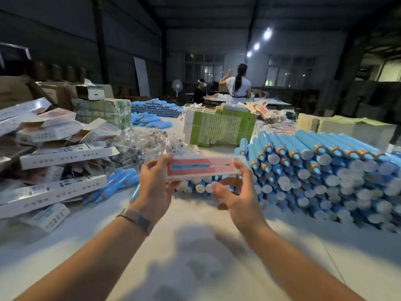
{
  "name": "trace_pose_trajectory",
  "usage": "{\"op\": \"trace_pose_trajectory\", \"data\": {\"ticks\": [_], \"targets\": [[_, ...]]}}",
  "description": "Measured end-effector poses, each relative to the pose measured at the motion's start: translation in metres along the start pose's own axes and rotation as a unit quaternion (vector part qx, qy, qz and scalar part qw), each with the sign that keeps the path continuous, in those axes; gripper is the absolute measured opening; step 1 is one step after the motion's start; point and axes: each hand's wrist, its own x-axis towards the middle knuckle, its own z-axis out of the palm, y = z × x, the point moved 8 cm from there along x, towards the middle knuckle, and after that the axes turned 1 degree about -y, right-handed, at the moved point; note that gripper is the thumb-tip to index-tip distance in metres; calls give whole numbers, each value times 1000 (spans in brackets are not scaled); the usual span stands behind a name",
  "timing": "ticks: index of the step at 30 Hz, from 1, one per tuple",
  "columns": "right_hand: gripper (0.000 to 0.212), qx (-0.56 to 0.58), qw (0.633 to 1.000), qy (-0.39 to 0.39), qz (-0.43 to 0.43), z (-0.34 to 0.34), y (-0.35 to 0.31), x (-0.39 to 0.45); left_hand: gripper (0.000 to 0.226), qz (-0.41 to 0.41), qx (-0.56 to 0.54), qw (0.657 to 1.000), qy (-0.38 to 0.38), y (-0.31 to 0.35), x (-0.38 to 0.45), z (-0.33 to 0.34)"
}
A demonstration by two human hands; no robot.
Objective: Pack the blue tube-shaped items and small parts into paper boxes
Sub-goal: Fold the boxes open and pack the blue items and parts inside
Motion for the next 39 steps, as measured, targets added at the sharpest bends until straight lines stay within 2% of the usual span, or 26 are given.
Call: {"op": "trace_pose_trajectory", "data": {"ticks": [3, 5, 7, 8, 9, 10, 11, 12, 13, 14, 15, 16, 17, 18, 19, 20, 21, 22, 23, 24, 27, 30, 34, 37, 39], "targets": [[65, 28, 998, 50, -40, -13, 0, 1, 18, -47, 54, 993, -92, -30, -1, -5], [72, -20, 996, 36, -82, -14, -4, 0, 41, -25, 156, 972, -174, -32, -4, -5], [76, -77, 990, -4, -118, -8, -8, 0, 68, 38, 284, 924, -254, -31, -11, 1], [78, -86, 988, -22, -127, -5, -9, 1, 74, 77, 353, 889, -283, -33, -18, 5], [80, -89, 986, -39, -134, -1, -11, 3, 79, 135, 450, 835, -286, -36, -22, 8], [84, -94, 984, -58, -140, 2, -13, 5, 82, 213, 570, 755, -246, -34, -24, 9], [87, -100, 981, -84, -142, 5, -15, 6, 81, 297, 637, 685, -192, -28, -27, 13], [89, -95, 979, -119, -138, 11, -16, 6, 75, 355, 637, 667, -154, -20, -33, 16], [88, -77, 975, -156, -134, 17, -18, 6, 68, 372, 600, 695, -140, -15, -36, 16], [85, -53, 972, -180, -139, 19, -22, 5, 62, 358, 546, 745, -133, -11, -37, 14], [78, -30, 973, -171, -153, 15, -28, 7, 57, 332, 495, 793, -124, -10, -36, 11], [68, -19, 976, -127, -173, 6, -35, 10, 51, 314, 456, 824, -119, -11, -35, 8], [53, -33, 978, -61, -195, -6, -42, 15, 46, 313, 429, 839, -119, -10, -36, 7], [41, -93, 971, 12, -221, -17, -48, 19, 40, 322, 405, 847, -120, -8, -39, 6], [36, -208, 948, 54, -235, -20, -52, 23, 35, 326, 383, 855, -125, -6, -41, 6], [38, -360, 905, 52, -222, -15, -48, 29, 32, 326, 363, 863, -131, -4, -42, 6], [43, -506, 844, 13, -176, -5, -31, 36, 31, 326, 351, 867, -135, -3, -42, 6], [47, -604, 788, -32, -114, 0, -10, 42, 31, 325, 349, 869, -137, -3, -41, 6], [50, -652, 753, -59, -66, 2, 6, 44, 30, 320, 351, 869, -138, -4, -41, 6], [51, -671, 737, -69, -45, 3, 17, 45, 31, 311, 350, 873, -137, -6, -40, 5], [54, -698, 710, -46, -86, 5, 22, 46, 30, 292, 338, 887, -117, -6, -33, 0], [47, -686, 712, -36, -149, 6, 19, 44, 31, 295, 350, 882, -112, -6, -33, 0], [34, -641, 736, -16, -218, 6, 2, 37, 35, 300, 349, 880, -118, -6, -34, 2], [19, -481, 814, 49, -323, -2, -43, 28, 34, 305, 334, 885, -109, -5, -32, 0], [13, -342, 876, 106, -323, -21, -71, 24, 36, 310, 331, 884, -111, -4, -33, 1]]}}
